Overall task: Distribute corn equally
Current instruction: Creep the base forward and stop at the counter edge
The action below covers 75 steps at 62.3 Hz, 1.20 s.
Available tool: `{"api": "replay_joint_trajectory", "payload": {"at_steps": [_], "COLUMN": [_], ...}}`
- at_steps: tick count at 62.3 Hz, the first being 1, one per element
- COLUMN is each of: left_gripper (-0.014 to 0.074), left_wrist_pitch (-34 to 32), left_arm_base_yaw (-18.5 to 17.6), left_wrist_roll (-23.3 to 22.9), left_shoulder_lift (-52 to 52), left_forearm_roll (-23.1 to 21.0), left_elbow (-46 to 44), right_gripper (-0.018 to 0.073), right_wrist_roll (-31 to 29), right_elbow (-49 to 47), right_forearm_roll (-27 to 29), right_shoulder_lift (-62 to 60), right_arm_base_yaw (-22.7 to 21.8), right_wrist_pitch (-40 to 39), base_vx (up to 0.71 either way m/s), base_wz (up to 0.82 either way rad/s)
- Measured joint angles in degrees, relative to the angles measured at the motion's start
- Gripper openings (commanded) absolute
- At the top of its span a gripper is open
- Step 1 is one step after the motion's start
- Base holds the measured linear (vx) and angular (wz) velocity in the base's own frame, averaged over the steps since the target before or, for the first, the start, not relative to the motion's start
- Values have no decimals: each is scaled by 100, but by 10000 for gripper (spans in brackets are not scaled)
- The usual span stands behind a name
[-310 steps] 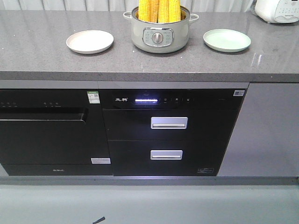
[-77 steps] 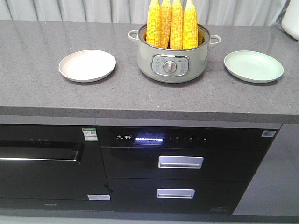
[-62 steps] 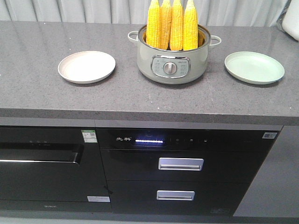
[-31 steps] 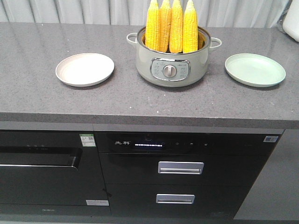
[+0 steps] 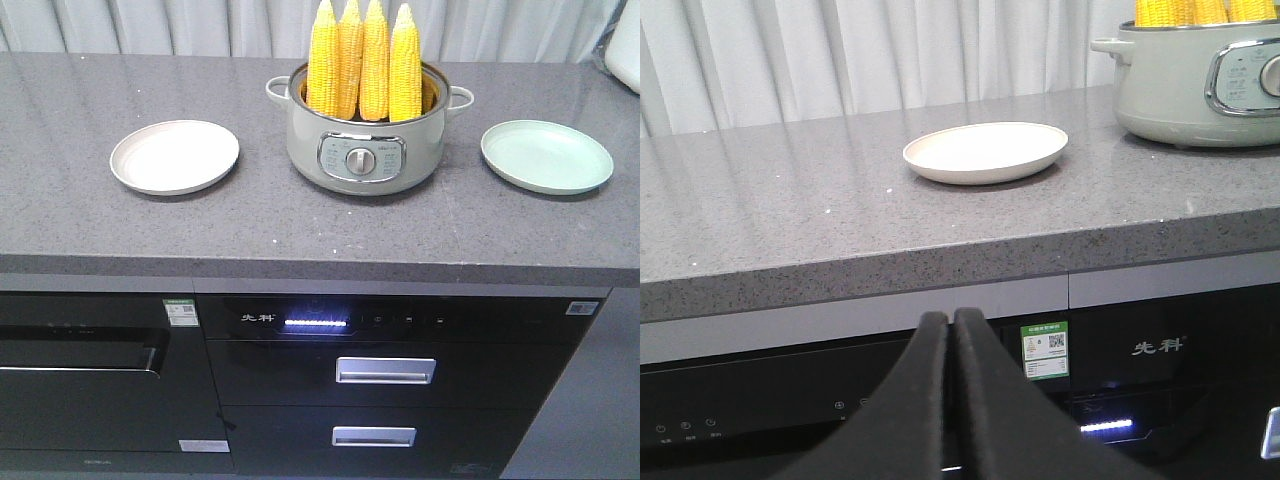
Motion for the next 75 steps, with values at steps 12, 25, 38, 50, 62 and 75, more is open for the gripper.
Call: {"api": "replay_joint_trajectory", "payload": {"at_steps": [12, 25, 38, 50, 62, 75], "left_gripper": [-6, -6, -6, -6, -6, -6], "left_wrist_pitch": [0, 0, 0, 0, 0, 0], "left_arm_base_yaw": [0, 0, 0, 0, 0, 0], "left_wrist_roll": [0, 0, 0, 0, 0, 0], "left_shoulder_lift": [0, 0, 0, 0, 0, 0], "left_forearm_roll": [0, 0, 0, 0, 0, 0], "left_elbow": [0, 0, 0, 0, 0, 0], "right_gripper": [-4, -4, -4, -4, -4, -4], "right_wrist_roll": [0, 0, 0, 0, 0, 0], "right_elbow": [0, 0, 0, 0, 0, 0], "right_forearm_roll": [0, 0, 0, 0, 0, 0], "right_shoulder_lift": [0, 0, 0, 0, 0, 0], "right_arm_base_yaw": [0, 0, 0, 0, 0, 0], "right_wrist_pitch": [0, 0, 0, 0, 0, 0], "base_vx": [5, 5, 6, 7, 7, 7], "base_wz": [-2, -3, -3, -3, -3, -4]}}
